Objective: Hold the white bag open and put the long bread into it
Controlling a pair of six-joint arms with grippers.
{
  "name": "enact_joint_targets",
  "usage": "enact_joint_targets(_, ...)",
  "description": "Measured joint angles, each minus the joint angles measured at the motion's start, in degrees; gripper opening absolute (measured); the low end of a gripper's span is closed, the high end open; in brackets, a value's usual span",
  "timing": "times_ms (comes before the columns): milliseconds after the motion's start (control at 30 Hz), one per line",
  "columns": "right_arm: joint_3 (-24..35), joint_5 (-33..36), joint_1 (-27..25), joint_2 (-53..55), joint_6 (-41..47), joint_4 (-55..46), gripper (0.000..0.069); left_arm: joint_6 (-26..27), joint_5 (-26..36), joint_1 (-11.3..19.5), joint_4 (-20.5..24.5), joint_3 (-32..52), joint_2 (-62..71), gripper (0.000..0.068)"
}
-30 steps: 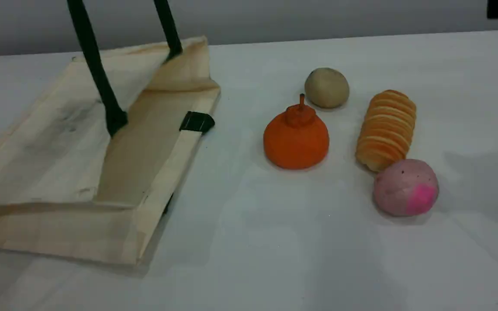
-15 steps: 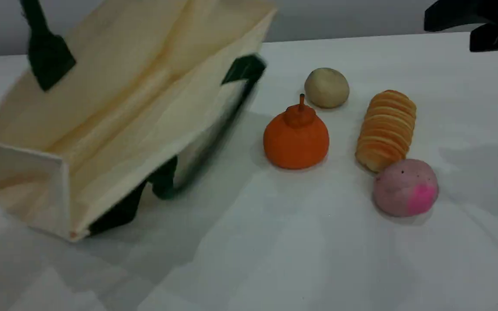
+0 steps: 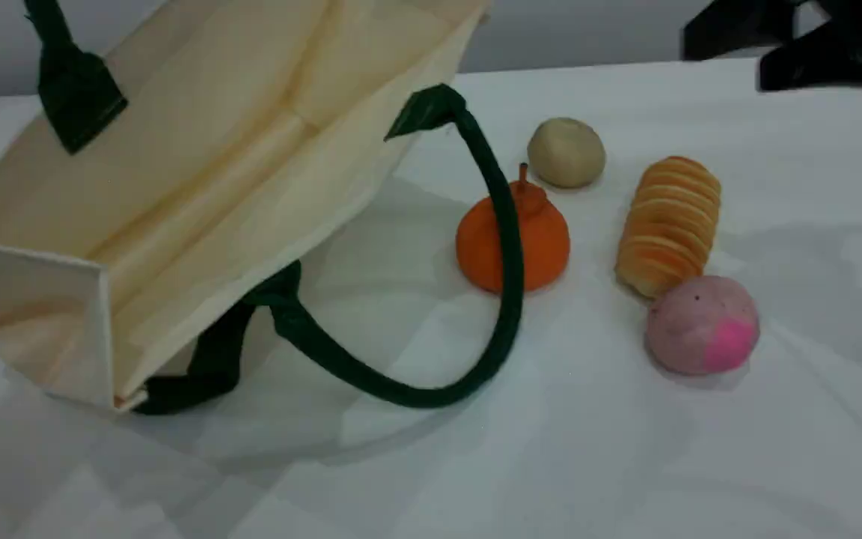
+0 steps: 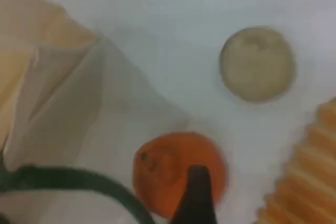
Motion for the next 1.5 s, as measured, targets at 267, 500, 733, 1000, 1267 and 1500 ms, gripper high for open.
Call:
enact_joint_targets(267, -2.07, -7.04, 2.68, 7.28, 0.0, 0.2, 0.0566, 0.79, 1.05, -2.63, 0.0, 0.0, -0.65, 0.0093)
enact_joint_targets(500, -4.93, -7.28, 2.68, 10.3, 0.0, 0.15, 0.0566, 1.51, 1.42, -5.09, -0.23, 0.0, -0.65, 0.0093)
enact_joint_targets(733, -7.96, -7.79, 2.68, 14.83, 0.0, -0.07, 0.0566, 1.51, 1.42, -5.09, 0.0, 0.0, -0.69, 0.0093)
enact_joint_targets(1000, -8.32, -8.56, 2.63, 17.96, 0.0, -0.02, 0.0566, 1.46, 1.42, -5.04, 0.0, 0.0, -0.69, 0.0093)
enact_joint_targets(1267, -8.63, -6.91, 2.63, 20.62, -0.05, 0.16, 0.0566, 1.46, 1.42, -5.04, 0.0, 0.0, -0.69, 0.0093)
enact_joint_targets(1500, -9.4, -2.49, 2.69, 21.49, 0.0, -0.02, 0.0496, 1.46, 1.42, -5.04, 0.0, 0.0, -0.69, 0.0093)
